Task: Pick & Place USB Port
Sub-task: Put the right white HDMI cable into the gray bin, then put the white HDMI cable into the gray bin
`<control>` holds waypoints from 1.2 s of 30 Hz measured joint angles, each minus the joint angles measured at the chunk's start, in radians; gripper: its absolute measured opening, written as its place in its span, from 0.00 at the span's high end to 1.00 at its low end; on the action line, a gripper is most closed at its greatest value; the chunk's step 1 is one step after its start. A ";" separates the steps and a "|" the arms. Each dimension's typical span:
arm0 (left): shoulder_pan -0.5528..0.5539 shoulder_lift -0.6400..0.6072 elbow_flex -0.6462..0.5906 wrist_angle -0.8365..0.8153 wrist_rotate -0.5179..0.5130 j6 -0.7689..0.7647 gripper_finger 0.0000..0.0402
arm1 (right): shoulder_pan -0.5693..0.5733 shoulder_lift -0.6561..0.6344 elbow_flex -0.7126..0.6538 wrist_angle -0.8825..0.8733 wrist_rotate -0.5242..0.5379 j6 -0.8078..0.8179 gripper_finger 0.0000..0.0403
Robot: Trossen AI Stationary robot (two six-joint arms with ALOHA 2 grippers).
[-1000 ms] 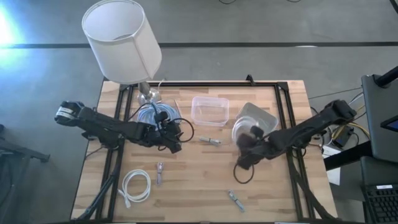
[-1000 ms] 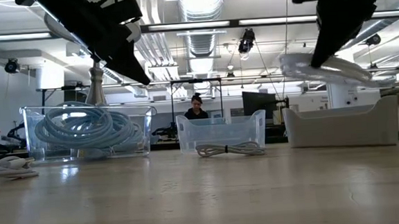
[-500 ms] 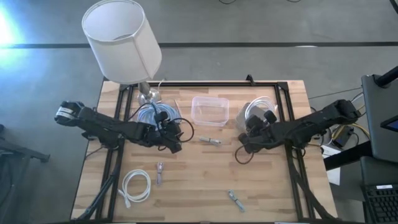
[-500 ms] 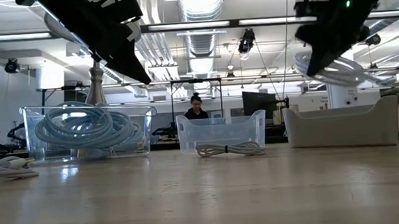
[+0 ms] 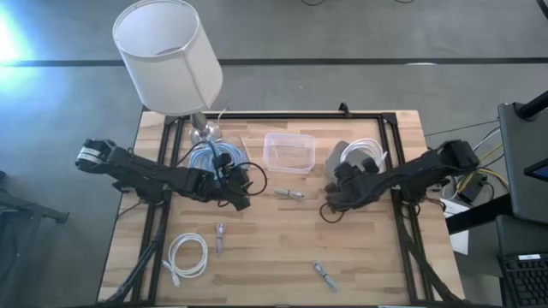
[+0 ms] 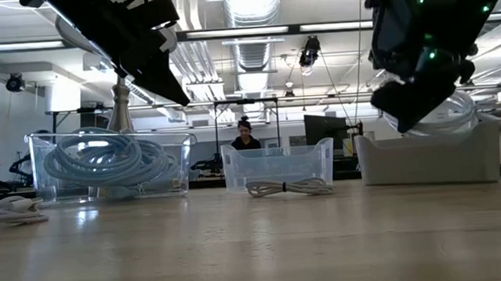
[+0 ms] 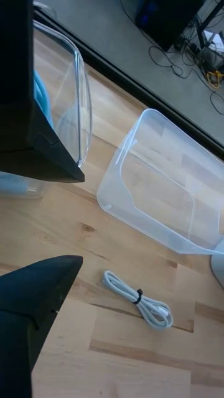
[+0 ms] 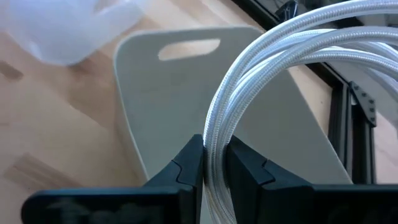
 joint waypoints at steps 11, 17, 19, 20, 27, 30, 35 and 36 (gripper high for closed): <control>0.000 0.000 0.000 0.000 0.000 0.000 0.49 | -0.002 0.107 0.010 0.009 -0.058 -0.045 0.74; 0.000 0.000 0.000 0.000 0.000 0.000 0.49 | -0.002 0.080 0.017 0.015 -0.063 -0.071 0.65; 0.000 0.000 0.000 0.000 0.000 0.000 0.49 | -0.002 0.065 0.017 0.015 -0.068 -0.081 0.62; 0.000 0.000 0.000 0.000 0.000 0.000 0.49 | -0.002 0.057 0.017 0.015 -0.077 -0.090 0.61; 0.000 0.000 0.000 0.000 0.000 0.000 0.49 | -0.002 -0.020 0.051 0.012 -0.103 -0.201 0.55; 0.000 0.000 0.000 0.001 0.000 0.000 0.49 | -0.001 -0.057 0.079 0.013 -0.106 -0.243 0.54; -0.003 0.000 0.010 0.002 0.056 0.043 0.49 | -0.001 -0.100 0.133 0.021 -0.106 -0.265 0.54; -0.003 0.000 0.017 0.003 0.081 0.050 0.49 | -0.001 -0.105 0.143 0.021 -0.106 -0.272 0.54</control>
